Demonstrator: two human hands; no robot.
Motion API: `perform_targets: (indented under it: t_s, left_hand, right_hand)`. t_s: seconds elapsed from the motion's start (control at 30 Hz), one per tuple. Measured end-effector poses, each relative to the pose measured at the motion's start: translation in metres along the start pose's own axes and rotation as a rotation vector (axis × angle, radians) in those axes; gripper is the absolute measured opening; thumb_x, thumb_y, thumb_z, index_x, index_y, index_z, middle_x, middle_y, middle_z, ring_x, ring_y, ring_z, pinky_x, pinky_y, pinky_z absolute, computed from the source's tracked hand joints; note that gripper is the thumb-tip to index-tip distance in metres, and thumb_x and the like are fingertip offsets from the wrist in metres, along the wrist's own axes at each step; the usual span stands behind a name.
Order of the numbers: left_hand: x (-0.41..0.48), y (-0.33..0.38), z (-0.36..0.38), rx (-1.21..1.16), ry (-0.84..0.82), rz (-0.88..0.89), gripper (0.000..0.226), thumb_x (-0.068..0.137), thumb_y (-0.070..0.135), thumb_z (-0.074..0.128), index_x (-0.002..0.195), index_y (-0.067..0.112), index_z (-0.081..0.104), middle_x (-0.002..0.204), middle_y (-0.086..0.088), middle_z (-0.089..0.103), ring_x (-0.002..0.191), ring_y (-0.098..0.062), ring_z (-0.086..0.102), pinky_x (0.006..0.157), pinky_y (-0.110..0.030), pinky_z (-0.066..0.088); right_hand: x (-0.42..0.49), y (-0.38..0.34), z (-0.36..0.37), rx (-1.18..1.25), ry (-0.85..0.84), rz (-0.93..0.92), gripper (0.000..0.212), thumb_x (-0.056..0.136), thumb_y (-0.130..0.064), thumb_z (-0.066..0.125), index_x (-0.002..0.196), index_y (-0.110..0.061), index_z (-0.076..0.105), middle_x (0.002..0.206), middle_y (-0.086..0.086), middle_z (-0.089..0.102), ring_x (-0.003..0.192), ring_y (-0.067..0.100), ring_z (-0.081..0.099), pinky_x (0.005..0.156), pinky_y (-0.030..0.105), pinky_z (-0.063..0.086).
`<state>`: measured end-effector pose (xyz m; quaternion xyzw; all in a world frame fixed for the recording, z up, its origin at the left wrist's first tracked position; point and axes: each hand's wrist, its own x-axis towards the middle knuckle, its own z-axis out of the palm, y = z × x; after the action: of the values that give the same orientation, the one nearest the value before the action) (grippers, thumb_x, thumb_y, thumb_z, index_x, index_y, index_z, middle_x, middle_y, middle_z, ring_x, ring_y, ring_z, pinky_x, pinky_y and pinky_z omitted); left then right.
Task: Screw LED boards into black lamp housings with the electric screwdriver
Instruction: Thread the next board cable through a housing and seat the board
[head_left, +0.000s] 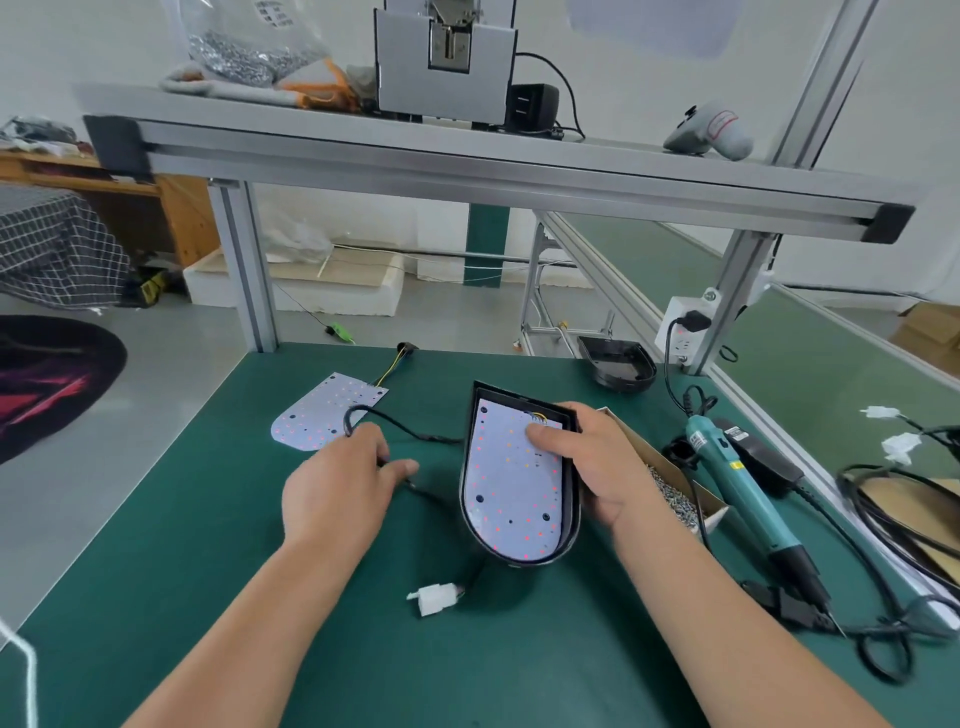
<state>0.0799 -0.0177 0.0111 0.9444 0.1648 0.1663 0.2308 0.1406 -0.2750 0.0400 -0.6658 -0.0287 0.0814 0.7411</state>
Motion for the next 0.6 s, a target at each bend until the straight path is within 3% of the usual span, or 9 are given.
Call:
perform_targets:
  t_s: [0.07,0.17,0.27,0.37,0.5,0.6]
  left_hand:
    - [0.0,0.004,-0.003,0.172,-0.011,0.004,0.044,0.094,0.066,0.062,0.082,0.025,0.052,0.07,0.008,0.062,0.065,-0.018,0.06,0.053,-0.031,0.037]
    - [-0.002,0.013,-0.007,0.261,-0.044,-0.024,0.045,0.099,0.065,0.055,0.086,0.023,0.059,0.073,0.004,0.065,0.069,-0.024,0.063,0.055,-0.032,0.04]
    - [-0.006,0.013,-0.002,-0.016,-0.082,-0.049,0.042,0.105,0.047,0.056,0.082,0.013,0.065,0.07,-0.002,0.067,0.07,-0.029,0.063,0.06,-0.036,0.051]
    - [-0.003,0.01,-0.003,-0.209,-0.156,-0.117,0.039,0.099,0.029,0.056,0.069,0.006,0.046,0.058,-0.003,0.053,0.06,-0.031,0.038,0.053,-0.035,0.033]
    - [-0.003,0.003,-0.011,-0.336,-0.181,-0.112,0.013,0.07,0.018,0.04,0.072,0.006,0.042,0.07,-0.003,0.04,0.076,-0.021,0.024,0.066,-0.037,0.025]
    - [0.001,-0.002,-0.008,-0.394,-0.171,-0.107,0.042,0.099,0.031,0.057,0.072,0.0,0.046,0.064,-0.003,0.042,0.067,-0.023,0.028,0.063,-0.035,0.029]
  right_hand:
    - [-0.002,-0.003,0.002,0.047,-0.002,0.006,0.027,0.093,0.003,0.071,0.119,0.004,0.067,0.113,0.024,0.076,0.091,0.033,0.076,0.084,0.046,0.064]
    - [-0.007,-0.008,0.006,0.1,-0.004,0.014,0.019,0.094,0.003,0.069,0.114,0.005,0.068,0.11,0.024,0.077,0.087,0.031,0.076,0.079,0.04,0.065]
    - [-0.014,-0.007,0.019,0.153,-0.091,0.038,0.011,0.096,0.002,0.066,0.094,-0.001,0.077,0.101,0.023,0.077,0.081,0.03,0.077,0.072,0.036,0.063]
    - [-0.024,0.003,0.04,0.135,-0.205,0.063,0.014,0.089,0.001,0.072,0.089,-0.01,0.082,0.102,0.02,0.079,0.083,0.03,0.078,0.071,0.037,0.063]
    - [-0.032,0.017,0.058,0.02,-0.308,0.102,0.025,0.075,-0.009,0.076,0.091,-0.026,0.084,0.103,0.008,0.081,0.089,0.024,0.078,0.08,0.039,0.063]
    - [-0.03,0.016,0.055,-0.08,-0.318,0.098,0.022,0.072,-0.01,0.077,0.09,-0.023,0.08,0.095,0.002,0.081,0.084,0.019,0.077,0.078,0.036,0.062]
